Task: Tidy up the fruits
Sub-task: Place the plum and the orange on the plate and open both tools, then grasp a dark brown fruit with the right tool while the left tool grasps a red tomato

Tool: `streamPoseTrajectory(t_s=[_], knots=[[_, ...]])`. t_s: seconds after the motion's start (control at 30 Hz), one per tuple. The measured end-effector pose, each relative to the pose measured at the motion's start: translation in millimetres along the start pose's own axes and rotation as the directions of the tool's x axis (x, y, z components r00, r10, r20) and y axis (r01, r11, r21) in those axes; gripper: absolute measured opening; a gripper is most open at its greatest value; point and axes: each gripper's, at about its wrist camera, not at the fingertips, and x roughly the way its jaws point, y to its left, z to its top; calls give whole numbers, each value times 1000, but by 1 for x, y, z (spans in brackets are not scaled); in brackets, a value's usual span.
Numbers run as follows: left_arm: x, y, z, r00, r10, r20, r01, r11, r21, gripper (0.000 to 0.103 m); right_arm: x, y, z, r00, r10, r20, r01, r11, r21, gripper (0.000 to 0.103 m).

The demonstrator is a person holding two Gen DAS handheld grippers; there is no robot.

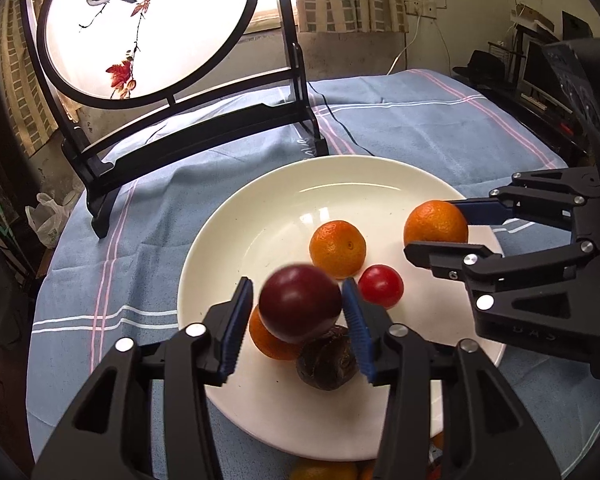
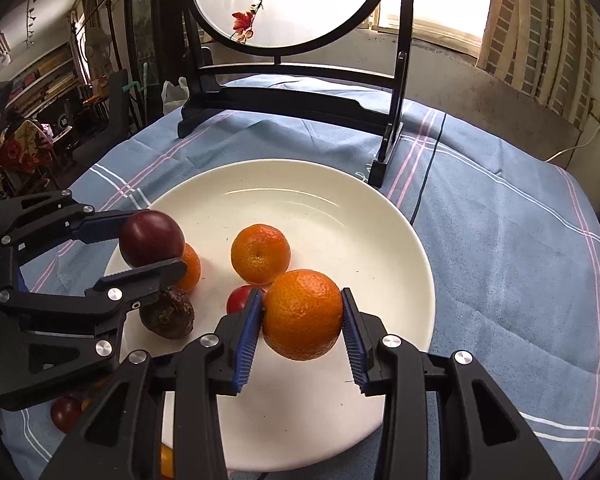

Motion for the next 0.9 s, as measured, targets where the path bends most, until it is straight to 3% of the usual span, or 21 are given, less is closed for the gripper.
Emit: streamPoseTrajectory(t_s=[0.03,0.2,0.33,0.63,0.77,0.9], knots=[[-2,1,0,1000,3,10,-3,1000,-3,60,-1,-2,0,1000,4,8,-4,1000,10,49],[-18,5,-1,999,2,45,-2,1000,-1,64,-24,-6,-2,998,16,53,-17,999,34,50],[-39,15,-13,997,-17,71,18,1000,-21,65,-57,0,-16,996,35,77,-37,999,15,65],[-100,30,-72,991,-72,117,74,997,-16,73,-127,45,-108,991,118,59,-110,987,-116,65],[-116,16,-107,987,-139,80,135,989,54,75,-131,69,-146,997,78,12,-73,968,-239,64],[-122,-1,-137,982,-183,35,178,978,110,75,-121,87,-166,998,44,-50,-58,937,-343,50]])
